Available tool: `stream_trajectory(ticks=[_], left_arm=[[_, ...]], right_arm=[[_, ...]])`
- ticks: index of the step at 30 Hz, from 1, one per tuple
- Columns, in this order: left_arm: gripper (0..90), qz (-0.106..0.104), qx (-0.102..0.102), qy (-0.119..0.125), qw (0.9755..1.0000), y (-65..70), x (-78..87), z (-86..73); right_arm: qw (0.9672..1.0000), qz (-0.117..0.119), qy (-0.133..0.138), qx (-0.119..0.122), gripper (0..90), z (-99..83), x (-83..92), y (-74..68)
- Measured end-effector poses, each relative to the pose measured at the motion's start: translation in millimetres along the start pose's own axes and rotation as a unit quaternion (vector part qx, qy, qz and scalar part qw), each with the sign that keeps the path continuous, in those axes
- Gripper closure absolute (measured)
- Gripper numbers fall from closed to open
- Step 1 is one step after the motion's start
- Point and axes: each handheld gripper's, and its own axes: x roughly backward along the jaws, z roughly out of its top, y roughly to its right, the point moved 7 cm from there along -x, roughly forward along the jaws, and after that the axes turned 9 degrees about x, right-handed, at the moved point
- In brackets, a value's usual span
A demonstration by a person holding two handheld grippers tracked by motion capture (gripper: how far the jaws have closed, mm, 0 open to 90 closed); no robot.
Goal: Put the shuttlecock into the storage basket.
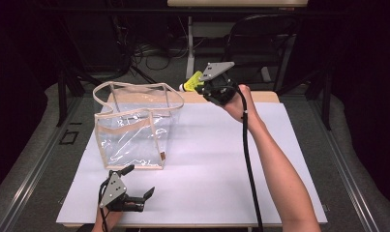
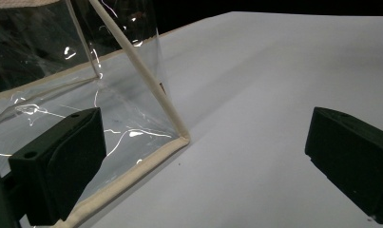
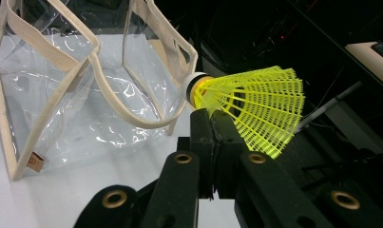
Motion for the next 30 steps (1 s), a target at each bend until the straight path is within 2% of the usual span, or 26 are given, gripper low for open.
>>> stream_trajectory(ticks=[30], left_arm=[[0.0,-0.001,0.001,0.000,1.0000,0.0,-0.2,0.1]], right_arm=[[0.9997,0.007,0.007,0.023,89.3,22.7,-6.0,-8.7]])
